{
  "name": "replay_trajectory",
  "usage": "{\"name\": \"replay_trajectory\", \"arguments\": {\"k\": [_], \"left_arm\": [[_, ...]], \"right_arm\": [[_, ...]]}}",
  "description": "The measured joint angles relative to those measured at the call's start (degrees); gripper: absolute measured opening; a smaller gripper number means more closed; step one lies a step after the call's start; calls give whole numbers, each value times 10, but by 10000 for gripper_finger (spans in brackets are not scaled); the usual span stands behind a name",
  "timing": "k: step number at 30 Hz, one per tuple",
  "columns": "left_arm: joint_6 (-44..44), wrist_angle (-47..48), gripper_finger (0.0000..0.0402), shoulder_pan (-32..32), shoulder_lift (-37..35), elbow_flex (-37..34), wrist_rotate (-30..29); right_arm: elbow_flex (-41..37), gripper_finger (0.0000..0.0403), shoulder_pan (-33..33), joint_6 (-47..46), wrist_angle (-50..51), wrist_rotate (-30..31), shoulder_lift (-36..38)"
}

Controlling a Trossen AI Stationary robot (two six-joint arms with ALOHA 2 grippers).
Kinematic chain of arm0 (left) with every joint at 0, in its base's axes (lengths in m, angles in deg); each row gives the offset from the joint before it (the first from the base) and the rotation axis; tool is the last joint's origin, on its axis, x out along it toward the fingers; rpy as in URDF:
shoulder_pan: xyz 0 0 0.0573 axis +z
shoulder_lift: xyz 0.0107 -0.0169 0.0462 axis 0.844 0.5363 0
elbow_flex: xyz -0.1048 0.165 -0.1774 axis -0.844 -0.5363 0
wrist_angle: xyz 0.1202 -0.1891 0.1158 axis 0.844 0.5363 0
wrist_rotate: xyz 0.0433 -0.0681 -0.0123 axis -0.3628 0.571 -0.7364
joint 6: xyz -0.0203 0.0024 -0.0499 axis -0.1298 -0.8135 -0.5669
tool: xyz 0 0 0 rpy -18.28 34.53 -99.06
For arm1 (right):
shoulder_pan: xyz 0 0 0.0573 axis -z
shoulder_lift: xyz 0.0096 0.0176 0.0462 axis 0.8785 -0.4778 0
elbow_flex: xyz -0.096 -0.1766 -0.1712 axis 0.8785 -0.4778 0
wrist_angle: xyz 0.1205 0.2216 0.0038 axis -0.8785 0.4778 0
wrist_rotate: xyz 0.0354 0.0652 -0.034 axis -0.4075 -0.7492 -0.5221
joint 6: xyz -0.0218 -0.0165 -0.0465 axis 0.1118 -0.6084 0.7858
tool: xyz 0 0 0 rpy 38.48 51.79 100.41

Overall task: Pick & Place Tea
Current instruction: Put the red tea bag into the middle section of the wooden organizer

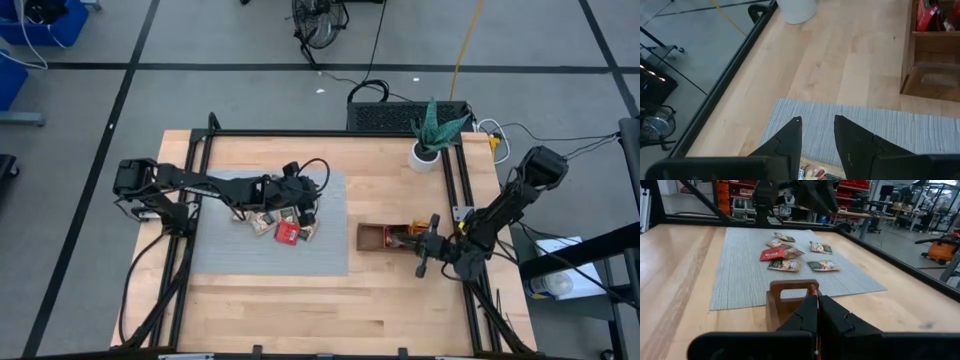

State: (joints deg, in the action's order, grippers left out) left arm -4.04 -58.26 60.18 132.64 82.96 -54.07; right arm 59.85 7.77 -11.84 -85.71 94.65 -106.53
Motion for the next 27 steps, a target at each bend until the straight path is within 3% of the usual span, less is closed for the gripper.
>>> {"name": "replay_trajectory", "arguments": {"k": [11,22,27], "left_arm": [[-1,-22,117,0,0,0,0],[-3,-21,117,0,0,0,0],[-3,-21,118,0,1,0,0]], "right_arm": [[0,0,29,-69,-29,1,-93],[1,0,40,2,-165,35,-176],[2,0,42,-58,-167,52,-223]]}}
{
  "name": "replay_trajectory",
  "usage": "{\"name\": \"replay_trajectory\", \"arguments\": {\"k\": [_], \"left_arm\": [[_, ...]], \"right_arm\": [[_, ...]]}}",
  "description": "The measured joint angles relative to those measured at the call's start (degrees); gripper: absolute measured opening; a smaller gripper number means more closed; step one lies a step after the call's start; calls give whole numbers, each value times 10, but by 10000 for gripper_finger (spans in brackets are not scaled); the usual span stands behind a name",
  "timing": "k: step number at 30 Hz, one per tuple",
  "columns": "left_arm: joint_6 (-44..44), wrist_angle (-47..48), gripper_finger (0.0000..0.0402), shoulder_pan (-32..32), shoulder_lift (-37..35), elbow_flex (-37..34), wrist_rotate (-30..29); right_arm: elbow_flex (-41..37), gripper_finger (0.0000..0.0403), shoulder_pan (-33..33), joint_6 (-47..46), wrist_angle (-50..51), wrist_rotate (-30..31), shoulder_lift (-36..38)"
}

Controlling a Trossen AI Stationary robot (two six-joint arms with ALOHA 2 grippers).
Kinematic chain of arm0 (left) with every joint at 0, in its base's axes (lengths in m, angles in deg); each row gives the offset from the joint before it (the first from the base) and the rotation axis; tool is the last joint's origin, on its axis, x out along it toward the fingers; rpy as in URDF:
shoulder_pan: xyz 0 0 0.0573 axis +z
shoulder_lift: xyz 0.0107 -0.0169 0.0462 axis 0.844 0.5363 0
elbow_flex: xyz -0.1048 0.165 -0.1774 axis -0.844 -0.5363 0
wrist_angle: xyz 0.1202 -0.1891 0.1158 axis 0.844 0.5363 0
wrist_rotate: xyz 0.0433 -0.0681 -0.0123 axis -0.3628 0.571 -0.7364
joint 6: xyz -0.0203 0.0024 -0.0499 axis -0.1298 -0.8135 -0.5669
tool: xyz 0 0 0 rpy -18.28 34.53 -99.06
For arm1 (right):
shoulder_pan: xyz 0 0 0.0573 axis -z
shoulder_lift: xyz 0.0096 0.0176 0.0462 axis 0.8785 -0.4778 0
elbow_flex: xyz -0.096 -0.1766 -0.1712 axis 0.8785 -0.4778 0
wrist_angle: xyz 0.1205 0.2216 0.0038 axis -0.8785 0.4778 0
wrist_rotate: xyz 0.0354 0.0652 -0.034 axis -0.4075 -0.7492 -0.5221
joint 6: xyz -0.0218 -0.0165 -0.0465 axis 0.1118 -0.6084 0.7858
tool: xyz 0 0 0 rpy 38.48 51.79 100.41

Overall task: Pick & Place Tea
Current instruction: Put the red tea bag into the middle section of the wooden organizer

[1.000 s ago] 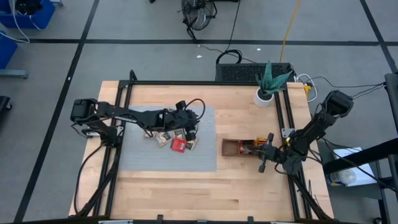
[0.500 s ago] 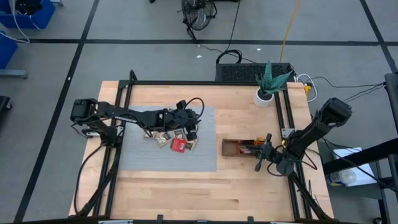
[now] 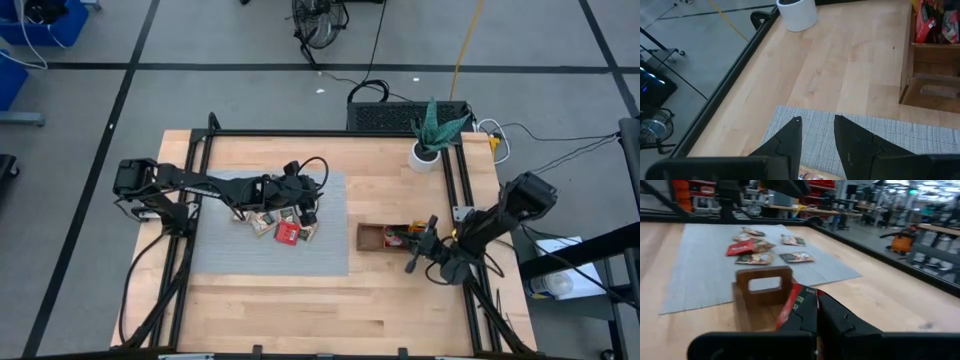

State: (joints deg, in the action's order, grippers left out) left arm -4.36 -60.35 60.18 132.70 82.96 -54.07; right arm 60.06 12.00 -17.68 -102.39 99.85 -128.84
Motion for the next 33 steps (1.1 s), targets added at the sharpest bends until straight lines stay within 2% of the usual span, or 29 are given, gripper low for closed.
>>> {"name": "replay_trajectory", "arguments": {"k": [4,9,20,24,27,29,31,33], "left_arm": [[2,-3,118,0,0,0,0],[2,-4,118,0,0,0,0],[1,-3,118,0,0,0,0],[-7,-3,118,0,0,0,0],[-21,-3,118,0,0,0,0],[-40,-3,118,0,0,0,0],[-54,-3,118,0,0,0,0],[-57,-3,118,0,0,0,1]], "right_arm": [[12,0,0,-14,-2,24,-39],[15,8,0,14,-13,2,-43],[15,133,0,184,-73,-5,19],[15,159,0,262,-129,-5,43],[17,154,3,369,-235,-8,75],[30,134,6,440,-268,-32,103],[59,100,5,487,-221,-64,134],[102,52,6,490,-79,-68,163]]}}
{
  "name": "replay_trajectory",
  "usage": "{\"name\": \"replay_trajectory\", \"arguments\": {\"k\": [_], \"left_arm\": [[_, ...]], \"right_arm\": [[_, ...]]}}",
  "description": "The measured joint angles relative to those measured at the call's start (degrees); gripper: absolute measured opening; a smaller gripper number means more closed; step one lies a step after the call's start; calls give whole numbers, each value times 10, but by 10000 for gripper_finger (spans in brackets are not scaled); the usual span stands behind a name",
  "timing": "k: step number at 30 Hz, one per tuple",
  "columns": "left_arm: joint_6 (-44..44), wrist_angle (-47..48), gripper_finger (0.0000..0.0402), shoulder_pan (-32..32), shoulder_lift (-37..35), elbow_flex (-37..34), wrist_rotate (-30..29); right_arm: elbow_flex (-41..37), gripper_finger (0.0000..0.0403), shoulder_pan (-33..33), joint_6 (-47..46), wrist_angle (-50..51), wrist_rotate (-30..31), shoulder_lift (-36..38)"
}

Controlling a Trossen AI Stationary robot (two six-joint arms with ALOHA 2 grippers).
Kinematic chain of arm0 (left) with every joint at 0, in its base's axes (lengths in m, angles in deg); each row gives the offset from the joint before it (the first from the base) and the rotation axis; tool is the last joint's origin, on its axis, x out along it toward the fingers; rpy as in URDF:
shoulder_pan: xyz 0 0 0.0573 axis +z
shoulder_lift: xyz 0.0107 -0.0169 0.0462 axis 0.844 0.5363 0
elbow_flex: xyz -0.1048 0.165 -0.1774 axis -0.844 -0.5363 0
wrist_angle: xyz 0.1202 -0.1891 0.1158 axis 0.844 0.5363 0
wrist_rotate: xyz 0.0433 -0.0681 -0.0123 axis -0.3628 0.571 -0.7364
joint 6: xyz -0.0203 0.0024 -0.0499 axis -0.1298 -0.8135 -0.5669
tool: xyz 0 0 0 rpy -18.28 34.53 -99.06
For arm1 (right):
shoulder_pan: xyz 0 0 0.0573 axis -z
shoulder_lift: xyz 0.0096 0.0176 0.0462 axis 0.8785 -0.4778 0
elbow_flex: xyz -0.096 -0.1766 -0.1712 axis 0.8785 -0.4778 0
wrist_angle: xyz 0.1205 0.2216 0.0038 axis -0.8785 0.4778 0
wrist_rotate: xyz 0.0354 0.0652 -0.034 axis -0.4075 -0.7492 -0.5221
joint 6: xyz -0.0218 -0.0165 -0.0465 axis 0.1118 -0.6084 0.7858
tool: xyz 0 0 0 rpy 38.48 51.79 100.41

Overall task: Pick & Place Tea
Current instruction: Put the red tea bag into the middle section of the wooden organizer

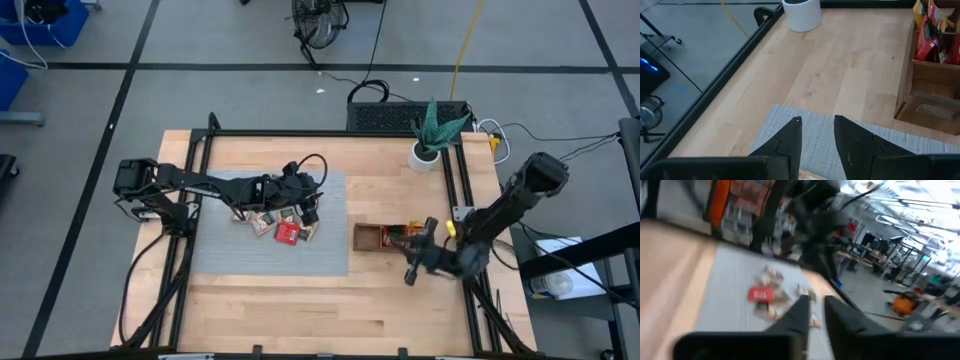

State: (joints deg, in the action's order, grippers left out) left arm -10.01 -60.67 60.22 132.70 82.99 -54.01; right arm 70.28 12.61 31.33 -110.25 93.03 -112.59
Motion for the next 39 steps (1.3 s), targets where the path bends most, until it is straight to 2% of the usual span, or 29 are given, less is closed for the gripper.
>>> {"name": "replay_trajectory", "arguments": {"k": [2,7,9,11,13,15,19,22,32,39], "left_arm": [[2,0,118,0,0,0,0],[3,-1,118,0,5,1,0],[3,2,118,0,5,0,0],[5,1,118,0,5,1,0],[4,1,118,0,5,1,0],[4,-2,118,0,5,1,0],[11,4,118,0,5,1,0],[13,4,118,0,5,1,0],[18,5,118,0,5,1,0],[19,5,118,0,4,0,-1]], "right_arm": [[53,14,10,-68,209,-20,25],[213,1,101,-405,721,-253,41],[251,1,140,-500,864,-335,28],[269,0,171,-557,942,-419,21],[280,0,196,-586,956,-509,21],[281,0,210,-599,960,-562,21],[281,0,222,-602,993,-564,20],[273,0,229,-606,1014,-544,12],[250,0,260,-572,964,-559,-35],[249,0,264,-562,959,-565,-26]]}}
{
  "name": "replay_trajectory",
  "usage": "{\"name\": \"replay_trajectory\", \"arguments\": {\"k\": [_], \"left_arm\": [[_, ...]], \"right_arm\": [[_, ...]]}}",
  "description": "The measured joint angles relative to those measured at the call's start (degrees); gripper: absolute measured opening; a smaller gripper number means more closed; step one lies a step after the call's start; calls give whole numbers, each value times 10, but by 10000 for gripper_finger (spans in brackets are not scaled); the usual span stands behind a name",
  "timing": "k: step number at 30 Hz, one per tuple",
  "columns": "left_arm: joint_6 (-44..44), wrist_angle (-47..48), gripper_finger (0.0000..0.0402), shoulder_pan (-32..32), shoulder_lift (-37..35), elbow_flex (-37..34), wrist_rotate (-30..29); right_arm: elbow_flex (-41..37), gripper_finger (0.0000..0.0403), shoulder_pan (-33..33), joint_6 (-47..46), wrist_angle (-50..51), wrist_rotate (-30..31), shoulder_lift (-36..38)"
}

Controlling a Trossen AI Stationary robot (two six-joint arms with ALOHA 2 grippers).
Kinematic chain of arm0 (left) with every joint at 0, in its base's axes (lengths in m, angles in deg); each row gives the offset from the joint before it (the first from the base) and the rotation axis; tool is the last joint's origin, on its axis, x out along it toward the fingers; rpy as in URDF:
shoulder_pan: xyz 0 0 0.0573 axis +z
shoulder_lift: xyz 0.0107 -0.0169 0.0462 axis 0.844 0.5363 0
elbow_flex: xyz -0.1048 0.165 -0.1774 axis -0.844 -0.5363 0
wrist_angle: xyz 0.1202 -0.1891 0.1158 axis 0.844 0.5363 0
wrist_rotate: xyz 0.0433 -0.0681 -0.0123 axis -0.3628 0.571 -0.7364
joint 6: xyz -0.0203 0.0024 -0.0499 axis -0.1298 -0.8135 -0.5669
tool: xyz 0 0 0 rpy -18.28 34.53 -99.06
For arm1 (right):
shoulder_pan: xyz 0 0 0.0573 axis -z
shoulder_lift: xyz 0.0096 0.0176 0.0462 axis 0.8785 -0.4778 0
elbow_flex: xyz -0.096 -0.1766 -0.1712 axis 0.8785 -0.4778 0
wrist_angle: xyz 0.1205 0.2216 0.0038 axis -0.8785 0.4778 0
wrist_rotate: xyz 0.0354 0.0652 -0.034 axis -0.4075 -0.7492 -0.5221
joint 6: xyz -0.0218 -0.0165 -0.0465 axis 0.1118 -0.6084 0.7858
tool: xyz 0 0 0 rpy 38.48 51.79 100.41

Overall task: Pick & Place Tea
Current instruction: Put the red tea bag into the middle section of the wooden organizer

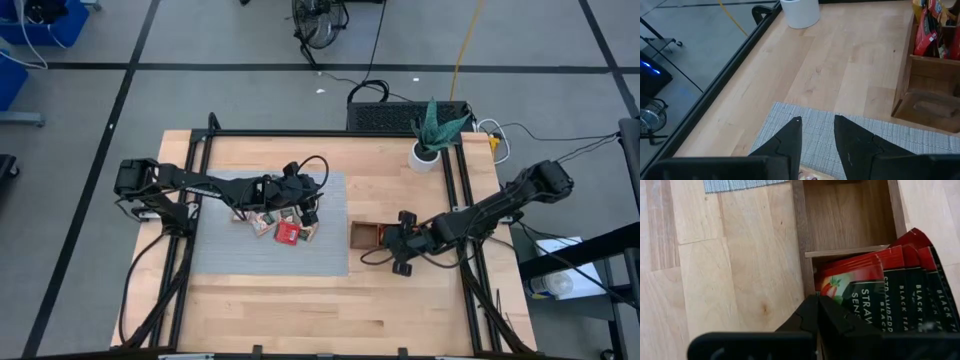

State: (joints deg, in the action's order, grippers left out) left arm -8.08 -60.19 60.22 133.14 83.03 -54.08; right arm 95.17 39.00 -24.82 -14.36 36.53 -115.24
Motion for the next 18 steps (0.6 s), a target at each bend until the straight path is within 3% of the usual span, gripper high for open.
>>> {"name": "replay_trajectory", "arguments": {"k": [10,18], "left_arm": [[0,0,118,0,0,0,0],[0,0,118,0,0,0,0]], "right_arm": [[-3,0,2,6,22,39,11],[-2,0,4,5,16,-5,-28]]}}
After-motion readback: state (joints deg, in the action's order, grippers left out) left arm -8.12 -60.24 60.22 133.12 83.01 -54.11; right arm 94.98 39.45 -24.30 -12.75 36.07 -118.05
